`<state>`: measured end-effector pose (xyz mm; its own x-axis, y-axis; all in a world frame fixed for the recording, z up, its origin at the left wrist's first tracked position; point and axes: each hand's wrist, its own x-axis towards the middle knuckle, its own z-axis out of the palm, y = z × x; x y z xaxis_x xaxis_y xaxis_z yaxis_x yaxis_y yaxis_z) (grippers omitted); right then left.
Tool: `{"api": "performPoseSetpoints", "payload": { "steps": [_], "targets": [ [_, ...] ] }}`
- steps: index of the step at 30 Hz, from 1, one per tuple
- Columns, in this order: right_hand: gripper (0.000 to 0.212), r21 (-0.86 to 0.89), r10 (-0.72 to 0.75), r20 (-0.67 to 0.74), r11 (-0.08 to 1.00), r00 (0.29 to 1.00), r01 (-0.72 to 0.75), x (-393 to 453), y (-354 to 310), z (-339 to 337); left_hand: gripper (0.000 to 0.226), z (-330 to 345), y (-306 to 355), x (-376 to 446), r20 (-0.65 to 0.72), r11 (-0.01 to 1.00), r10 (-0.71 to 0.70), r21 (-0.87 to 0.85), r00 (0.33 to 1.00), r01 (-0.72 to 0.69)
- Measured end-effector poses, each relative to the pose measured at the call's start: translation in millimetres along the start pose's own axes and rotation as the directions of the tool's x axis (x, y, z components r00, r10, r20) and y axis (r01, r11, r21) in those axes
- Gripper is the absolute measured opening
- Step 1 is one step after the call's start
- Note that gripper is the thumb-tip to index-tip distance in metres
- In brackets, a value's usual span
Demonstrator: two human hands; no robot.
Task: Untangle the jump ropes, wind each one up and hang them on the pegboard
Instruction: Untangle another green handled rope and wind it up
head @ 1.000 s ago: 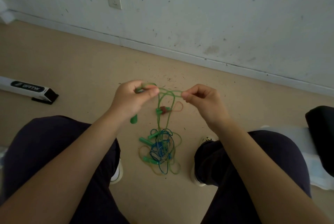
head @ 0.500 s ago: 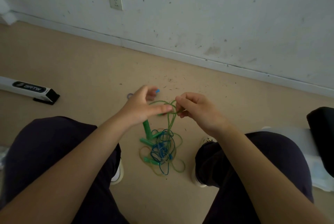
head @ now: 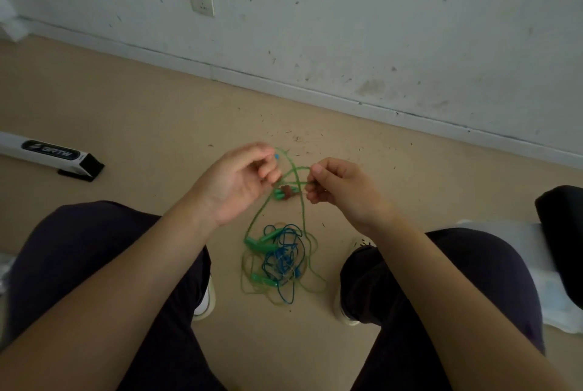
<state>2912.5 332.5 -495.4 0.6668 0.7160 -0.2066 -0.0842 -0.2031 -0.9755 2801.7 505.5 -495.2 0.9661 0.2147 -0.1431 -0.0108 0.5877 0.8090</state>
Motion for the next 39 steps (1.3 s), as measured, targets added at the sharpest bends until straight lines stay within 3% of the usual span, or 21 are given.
{"api": "performPoseSetpoints", "payload": {
  "steps": [2,4,6,9,12,14,17,20,24,28,30,32,34,39],
  "targets": [
    [0.026,0.043,-0.001,-0.017,0.999,1.0,0.001,0.5,1.4,2.1,0.039,1.1,-1.3,-0.3,0.015,0.936,-0.03,0.351,0.999,0.023],
    [0.024,0.126,0.008,-0.032,0.992,0.999,-0.004,1.1,1.5,0.1,0.04,7.4,-2.6,-2.4,-0.05,0.7,-0.038,0.711,0.998,0.062],
    [0.022,0.252,0.024,-0.003,0.968,1.0,-0.023,1.3,0.4,-1.8,0.028,12.1,-3.3,-3.3,-0.1,0.657,-0.048,0.746,0.994,0.107],
    [0.025,0.517,0.08,0.026,0.852,0.996,-0.082,-0.9,-5.9,-1.7,0.019,9.0,-0.1,-4.5,-0.068,0.579,-0.067,0.81,0.995,0.094],
    [0.029,0.604,0.089,0.051,0.79,0.995,-0.101,-1.3,-9.6,-6.1,0.036,5.0,-0.8,-2.7,-0.106,0.451,-0.11,0.881,0.988,0.145],
    [0.035,0.52,0.059,0.101,0.848,0.993,-0.103,-2.7,-10.3,-9.7,0.055,5.7,-3.0,-3.2,-0.135,0.383,-0.092,0.91,0.987,0.16],
    [0.025,0.074,0.022,0.07,0.997,0.997,-0.028,-7.7,-12.6,-9.7,0.057,2.2,-0.4,-3.4,-0.184,0.427,-0.002,0.889,0.983,0.167],
    [0.016,-0.157,0.054,0.047,0.986,0.997,-0.047,-14.4,-18.3,-6.3,0.029,0.9,3.3,-4.3,-0.173,0.458,0.013,0.877,0.985,0.148],
    [0.017,-0.187,0.046,0.014,0.982,0.999,-0.042,-11.5,-13.6,-5.1,0.015,-3.4,-0.5,-3.2,-0.106,0.551,-0.024,0.828,0.994,0.102],
    [0.018,0.077,0.114,-0.039,0.991,0.993,-0.111,-2.8,-7.5,-11.7,0.023,-8.5,-1.3,-0.4,-0.139,0.599,-0.024,0.791,0.99,0.126],
    [0.019,0.032,0.147,-0.062,0.989,0.987,-0.145,-0.8,-7.1,-17.7,0.018,-11.9,-1.4,0.3,-0.138,0.535,-0.041,0.833,0.99,0.139],
    [0.02,-0.192,0.124,-0.096,0.971,0.988,-0.141,-0.9,-5.0,-20.8,0.005,-12.8,-0.4,-0.4,-0.11,0.361,-0.061,0.924,0.992,0.125],
    [0.018,-0.331,0.076,-0.122,0.937,0.99,-0.113,-1.5,-2.5,-20.7,0.017,-14.2,-0.5,0.0,-0.112,0.305,-0.059,0.944,0.992,0.125],
    [0.017,-0.253,0.079,-0.215,0.958,0.973,-0.134,0.2,1.5,-26.2,0.02,-17.8,1.6,1.9,-0.275,0.537,0.14,0.828,0.951,0.16]
  ]
}}
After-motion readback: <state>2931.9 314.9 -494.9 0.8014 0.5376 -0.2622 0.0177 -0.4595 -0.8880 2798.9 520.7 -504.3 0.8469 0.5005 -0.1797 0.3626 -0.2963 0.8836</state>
